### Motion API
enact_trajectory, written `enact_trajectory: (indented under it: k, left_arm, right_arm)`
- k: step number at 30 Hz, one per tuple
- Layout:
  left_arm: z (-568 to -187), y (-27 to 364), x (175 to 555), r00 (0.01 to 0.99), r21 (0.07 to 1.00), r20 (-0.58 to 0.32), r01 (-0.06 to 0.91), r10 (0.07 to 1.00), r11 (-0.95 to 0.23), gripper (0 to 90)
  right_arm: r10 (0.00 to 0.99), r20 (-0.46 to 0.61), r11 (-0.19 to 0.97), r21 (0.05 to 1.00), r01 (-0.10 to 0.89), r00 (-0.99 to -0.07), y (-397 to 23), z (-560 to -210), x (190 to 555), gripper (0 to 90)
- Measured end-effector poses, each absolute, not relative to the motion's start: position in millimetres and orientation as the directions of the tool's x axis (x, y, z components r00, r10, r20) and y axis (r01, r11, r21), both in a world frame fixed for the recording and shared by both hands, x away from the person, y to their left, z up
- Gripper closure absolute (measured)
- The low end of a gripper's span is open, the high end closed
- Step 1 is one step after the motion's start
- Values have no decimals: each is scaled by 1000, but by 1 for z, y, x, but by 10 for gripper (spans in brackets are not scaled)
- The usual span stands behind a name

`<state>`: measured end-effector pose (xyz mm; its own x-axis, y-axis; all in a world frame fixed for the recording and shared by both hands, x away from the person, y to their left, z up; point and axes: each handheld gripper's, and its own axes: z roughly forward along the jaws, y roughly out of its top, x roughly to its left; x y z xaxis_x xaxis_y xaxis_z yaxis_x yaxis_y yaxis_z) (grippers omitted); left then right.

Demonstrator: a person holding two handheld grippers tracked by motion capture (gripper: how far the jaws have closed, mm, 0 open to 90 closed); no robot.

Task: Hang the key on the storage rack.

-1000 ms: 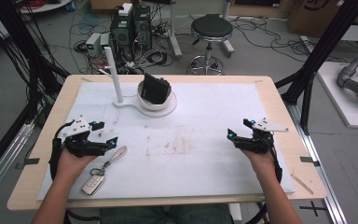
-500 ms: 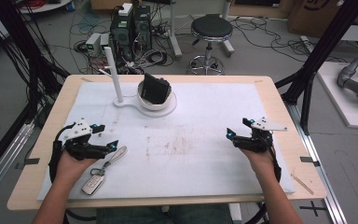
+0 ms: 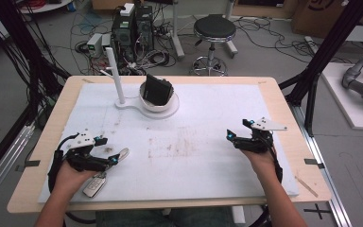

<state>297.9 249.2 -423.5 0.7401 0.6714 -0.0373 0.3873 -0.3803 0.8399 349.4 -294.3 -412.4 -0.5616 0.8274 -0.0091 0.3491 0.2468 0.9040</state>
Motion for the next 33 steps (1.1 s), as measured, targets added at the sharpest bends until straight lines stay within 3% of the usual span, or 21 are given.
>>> enact_trajectory:
  k: [10, 14, 26, 33]
  left_arm:
    - [-435, 247, 299, 762, 752, -14, 435, 648, -495, 186]
    - [-438, 249, 299, 770, 731, -18, 446, 638, -517, 234]
    - [-440, 245, 296, 810, 683, 1, 427, 586, -592, 494]
    - [-436, 239, 295, 841, 660, -12, 413, 541, -628, 742]
  right_arm:
    - [822, 2, 251, 897, 364, -570, -293, -414, 351, 197]
    - [819, 6, 252, 895, 368, -573, -294, -415, 352, 198]
    - [819, 9, 252, 893, 374, -574, -294, -415, 352, 198]
    - [816, 18, 253, 888, 385, -578, -293, -416, 353, 197]
